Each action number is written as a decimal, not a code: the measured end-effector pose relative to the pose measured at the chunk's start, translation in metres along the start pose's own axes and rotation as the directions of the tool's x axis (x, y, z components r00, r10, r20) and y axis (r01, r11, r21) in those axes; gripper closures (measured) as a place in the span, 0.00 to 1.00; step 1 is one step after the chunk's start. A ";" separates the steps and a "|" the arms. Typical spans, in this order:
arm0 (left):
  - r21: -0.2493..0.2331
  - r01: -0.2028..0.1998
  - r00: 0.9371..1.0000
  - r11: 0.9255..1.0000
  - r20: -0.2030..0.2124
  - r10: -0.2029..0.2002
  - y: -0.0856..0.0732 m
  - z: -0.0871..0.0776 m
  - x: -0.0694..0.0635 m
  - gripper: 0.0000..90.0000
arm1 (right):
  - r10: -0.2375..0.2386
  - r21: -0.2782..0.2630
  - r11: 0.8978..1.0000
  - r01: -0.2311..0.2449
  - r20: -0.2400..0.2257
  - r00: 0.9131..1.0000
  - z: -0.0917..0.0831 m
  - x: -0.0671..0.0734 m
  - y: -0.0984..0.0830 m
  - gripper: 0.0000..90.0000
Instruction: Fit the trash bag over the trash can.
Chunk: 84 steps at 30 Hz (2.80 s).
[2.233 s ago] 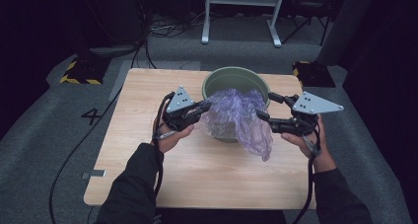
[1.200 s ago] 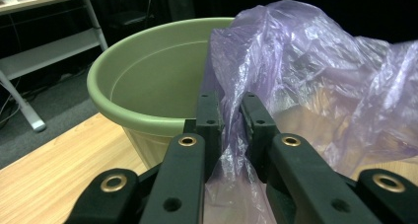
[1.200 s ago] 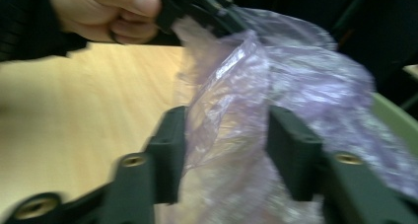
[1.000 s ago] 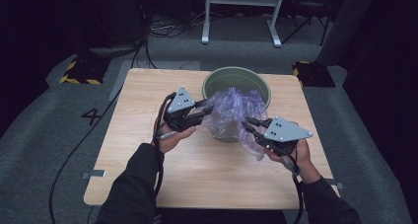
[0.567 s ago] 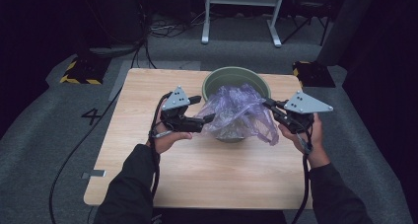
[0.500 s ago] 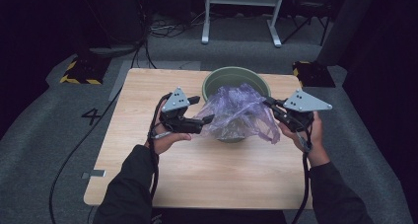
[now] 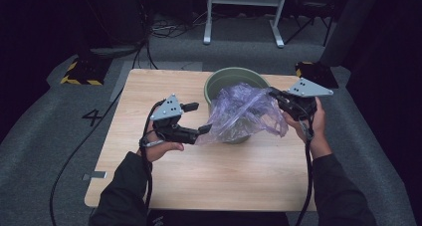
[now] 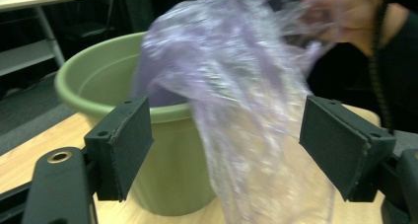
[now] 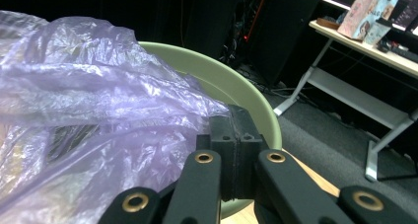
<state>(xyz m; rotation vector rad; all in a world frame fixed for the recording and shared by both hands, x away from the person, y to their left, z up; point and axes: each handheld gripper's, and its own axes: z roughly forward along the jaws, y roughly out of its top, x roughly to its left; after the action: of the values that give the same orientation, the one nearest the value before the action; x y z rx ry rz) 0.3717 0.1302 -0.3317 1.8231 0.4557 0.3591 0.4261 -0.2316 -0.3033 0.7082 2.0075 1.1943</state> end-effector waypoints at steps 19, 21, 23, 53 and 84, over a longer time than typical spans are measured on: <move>0.137 -0.066 0.989 0.988 -0.126 0.084 0.004 0.038 0.000 0.73 | 0.045 0.017 0.999 -0.045 -0.027 0.999 0.004 -0.011 -0.007 1.00; 0.124 -0.059 0.989 0.991 -0.125 0.075 0.005 0.038 0.007 0.81 | 0.054 0.021 0.998 -0.053 -0.027 0.998 0.004 -0.014 -0.009 1.00; 0.123 -0.064 0.988 0.990 -0.135 0.080 0.006 0.039 0.012 0.87 | 0.061 0.026 0.998 -0.060 -0.028 0.998 0.006 -0.017 -0.010 1.00; 0.065 -0.089 0.992 0.994 -0.083 0.094 0.005 0.011 -0.026 0.25 | 0.093 0.101 0.991 -0.091 -0.013 0.996 0.020 -0.028 -0.019 1.00; 0.013 -0.146 0.983 0.989 -0.112 0.146 0.012 0.002 -0.045 0.34 | 0.109 0.120 0.987 -0.107 -0.015 0.994 0.019 -0.028 -0.016 1.00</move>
<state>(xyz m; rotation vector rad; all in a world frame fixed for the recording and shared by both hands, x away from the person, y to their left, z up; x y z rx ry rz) 0.3351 0.1038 -0.3212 1.8520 0.4012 0.5640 0.4565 -0.2488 -0.3170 0.8765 2.0946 1.1548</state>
